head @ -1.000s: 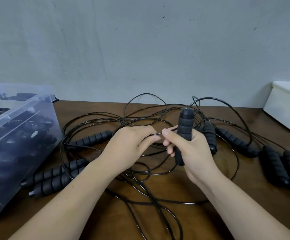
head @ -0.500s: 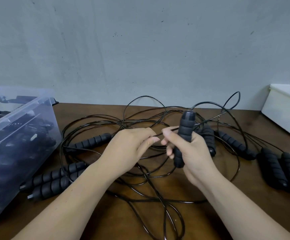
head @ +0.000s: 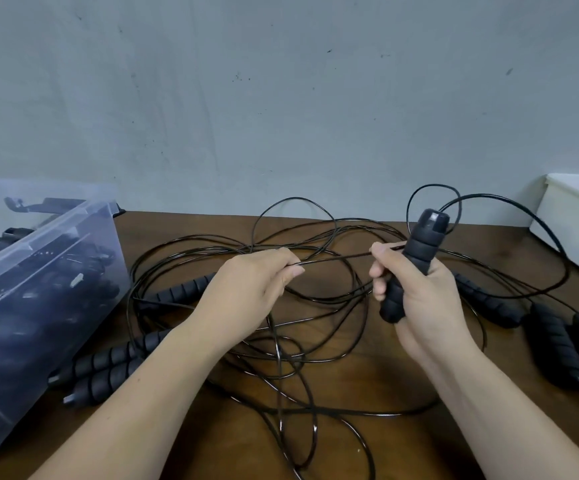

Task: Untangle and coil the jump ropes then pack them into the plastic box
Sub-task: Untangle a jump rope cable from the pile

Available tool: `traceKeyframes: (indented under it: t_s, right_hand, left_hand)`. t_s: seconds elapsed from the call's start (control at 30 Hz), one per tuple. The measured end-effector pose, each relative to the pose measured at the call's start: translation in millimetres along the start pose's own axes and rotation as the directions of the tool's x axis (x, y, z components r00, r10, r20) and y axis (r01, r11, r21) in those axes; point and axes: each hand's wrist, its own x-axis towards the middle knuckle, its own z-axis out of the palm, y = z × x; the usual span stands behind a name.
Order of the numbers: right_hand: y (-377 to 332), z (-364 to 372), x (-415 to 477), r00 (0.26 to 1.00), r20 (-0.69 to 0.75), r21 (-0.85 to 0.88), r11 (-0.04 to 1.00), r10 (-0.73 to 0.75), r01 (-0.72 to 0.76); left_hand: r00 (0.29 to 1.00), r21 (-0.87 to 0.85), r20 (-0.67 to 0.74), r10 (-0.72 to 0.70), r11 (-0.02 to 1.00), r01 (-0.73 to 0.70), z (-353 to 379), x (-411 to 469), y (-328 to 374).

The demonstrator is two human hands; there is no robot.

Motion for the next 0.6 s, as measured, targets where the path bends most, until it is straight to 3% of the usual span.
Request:
traceKeyframes:
  t_s: [0.17,0.33,0.6]
  right_hand:
    - [11,10,-7,0.996,0.079,0.009,0.999,0.051,-0.052]
    - [26,18,-17,0.983,0.16,-0.121,0.99,0.094,-0.075]
    - [14,14,-10,0.998,0.048,-0.059,0.997,0.045,-0.042]
  left_hand:
    - [1.0,0.014,-0.014,0.016,1.0,-0.016,2,-1,3]
    - [0.995,-0.011,0.028,0.095,0.995,-0.095,11,-6,17]
    - [0.998,-0.001,0.013,0.066,0.998,-0.066,8,-1,9]
